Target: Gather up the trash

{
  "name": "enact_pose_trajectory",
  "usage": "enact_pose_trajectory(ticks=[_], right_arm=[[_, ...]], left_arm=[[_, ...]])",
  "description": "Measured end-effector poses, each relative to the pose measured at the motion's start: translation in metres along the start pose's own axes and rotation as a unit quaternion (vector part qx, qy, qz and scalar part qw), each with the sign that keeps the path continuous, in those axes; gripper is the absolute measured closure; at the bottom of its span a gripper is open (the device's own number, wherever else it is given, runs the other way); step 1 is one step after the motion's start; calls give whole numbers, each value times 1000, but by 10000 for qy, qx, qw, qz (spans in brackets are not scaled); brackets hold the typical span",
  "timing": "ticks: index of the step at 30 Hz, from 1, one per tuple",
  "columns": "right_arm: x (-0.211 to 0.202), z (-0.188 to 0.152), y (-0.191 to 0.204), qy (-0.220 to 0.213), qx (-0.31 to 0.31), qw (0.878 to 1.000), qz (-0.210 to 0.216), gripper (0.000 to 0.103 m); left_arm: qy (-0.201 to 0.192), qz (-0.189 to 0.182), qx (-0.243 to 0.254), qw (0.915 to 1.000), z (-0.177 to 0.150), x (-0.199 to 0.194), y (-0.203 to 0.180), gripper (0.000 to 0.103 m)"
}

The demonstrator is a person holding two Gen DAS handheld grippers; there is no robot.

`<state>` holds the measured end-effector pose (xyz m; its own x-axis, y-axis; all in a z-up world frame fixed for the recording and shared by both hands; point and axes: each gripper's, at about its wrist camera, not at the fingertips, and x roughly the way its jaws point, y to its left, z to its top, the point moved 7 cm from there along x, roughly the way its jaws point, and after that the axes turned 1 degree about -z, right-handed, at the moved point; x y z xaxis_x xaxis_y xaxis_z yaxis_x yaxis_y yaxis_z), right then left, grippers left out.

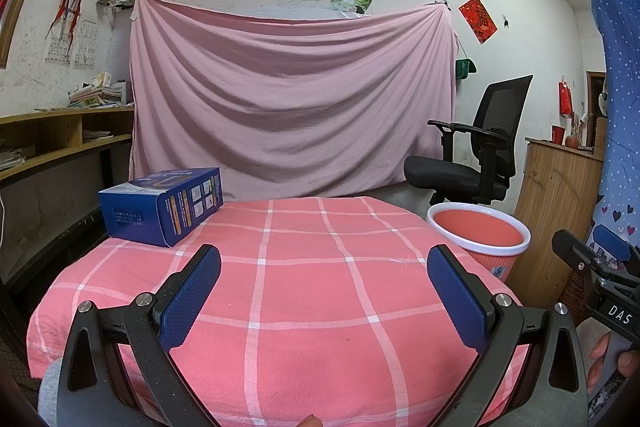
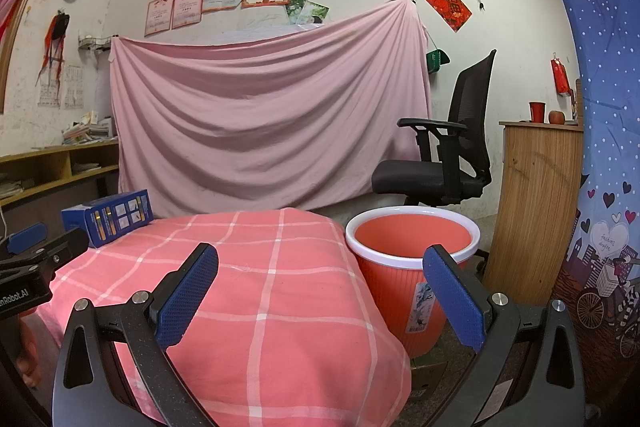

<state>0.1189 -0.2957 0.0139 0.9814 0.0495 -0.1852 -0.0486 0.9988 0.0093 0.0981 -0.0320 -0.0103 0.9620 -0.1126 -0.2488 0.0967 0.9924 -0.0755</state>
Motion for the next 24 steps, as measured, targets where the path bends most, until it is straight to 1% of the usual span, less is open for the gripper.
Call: enact_pose_trajectory(ticks=[24], right_arm=[[0,1,0,11,-7,10000,2,0]], left_arm=[[-8,-9,-4,10000,0,0,2,2]])
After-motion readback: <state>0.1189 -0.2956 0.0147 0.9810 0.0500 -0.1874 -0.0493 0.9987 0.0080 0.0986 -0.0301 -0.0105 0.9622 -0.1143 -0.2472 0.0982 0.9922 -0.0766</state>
